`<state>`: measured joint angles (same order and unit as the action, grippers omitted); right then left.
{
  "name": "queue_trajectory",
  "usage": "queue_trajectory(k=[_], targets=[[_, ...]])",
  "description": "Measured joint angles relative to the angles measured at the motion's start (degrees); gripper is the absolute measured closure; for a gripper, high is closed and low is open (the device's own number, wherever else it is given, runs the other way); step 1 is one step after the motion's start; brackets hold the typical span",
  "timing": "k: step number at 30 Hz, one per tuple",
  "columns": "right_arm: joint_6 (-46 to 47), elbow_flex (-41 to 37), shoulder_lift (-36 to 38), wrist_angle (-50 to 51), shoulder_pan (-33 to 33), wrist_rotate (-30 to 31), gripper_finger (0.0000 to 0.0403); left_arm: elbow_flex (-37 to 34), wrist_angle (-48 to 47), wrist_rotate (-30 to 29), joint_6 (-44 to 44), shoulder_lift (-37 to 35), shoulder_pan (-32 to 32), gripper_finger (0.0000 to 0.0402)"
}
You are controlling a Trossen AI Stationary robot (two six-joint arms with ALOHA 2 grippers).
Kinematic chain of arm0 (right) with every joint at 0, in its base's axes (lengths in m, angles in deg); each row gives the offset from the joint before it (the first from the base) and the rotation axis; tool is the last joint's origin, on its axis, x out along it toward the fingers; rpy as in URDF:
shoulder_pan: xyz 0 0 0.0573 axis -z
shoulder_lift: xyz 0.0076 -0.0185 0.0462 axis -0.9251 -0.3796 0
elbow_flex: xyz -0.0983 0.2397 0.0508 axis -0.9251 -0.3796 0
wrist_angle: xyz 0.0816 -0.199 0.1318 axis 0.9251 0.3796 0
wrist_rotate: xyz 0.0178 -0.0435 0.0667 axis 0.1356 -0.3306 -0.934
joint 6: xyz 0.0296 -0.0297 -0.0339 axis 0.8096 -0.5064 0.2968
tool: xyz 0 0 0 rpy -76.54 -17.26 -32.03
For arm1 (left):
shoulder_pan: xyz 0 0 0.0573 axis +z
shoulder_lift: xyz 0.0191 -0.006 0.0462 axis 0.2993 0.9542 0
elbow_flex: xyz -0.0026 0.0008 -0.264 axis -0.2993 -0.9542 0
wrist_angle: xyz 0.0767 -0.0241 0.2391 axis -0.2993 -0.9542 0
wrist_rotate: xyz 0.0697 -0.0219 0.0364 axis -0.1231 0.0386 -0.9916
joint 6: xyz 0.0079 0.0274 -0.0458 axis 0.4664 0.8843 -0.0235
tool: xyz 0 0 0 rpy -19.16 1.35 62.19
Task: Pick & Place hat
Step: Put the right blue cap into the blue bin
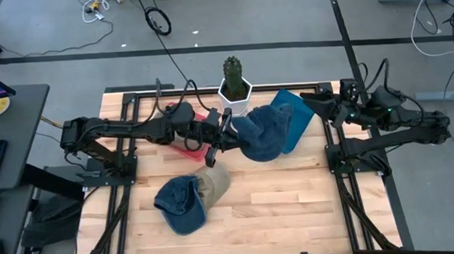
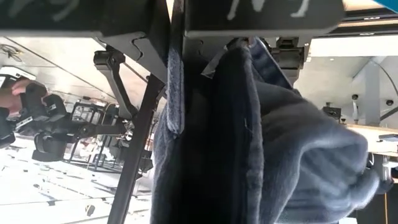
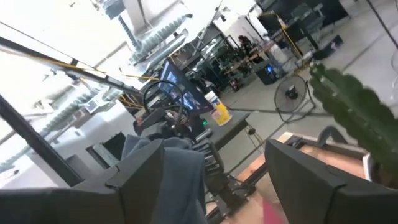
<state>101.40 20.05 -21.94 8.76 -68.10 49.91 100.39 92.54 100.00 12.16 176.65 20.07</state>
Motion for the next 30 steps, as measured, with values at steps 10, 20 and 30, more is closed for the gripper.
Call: queue_trajectory(k=[10,20,30], targets=[[3.1,0.0,-5.1,-2.5,0.0,-7.7,0.0124,0.0,-7.9,2.2,1.2,-2.2,0.0,0.039],[-2.6,0.0,-13.1,-8.0,0.0,-13.2,0.0124,0.0,-23.4,2.3,5.0,-5.7,-0.3,0.039],[-4.0,0.0,-20.1,-11.6,3.1,-23.8,0.0124,0.0,-33.1,2.2,7.0,-6.5,-0.7,0.039]])
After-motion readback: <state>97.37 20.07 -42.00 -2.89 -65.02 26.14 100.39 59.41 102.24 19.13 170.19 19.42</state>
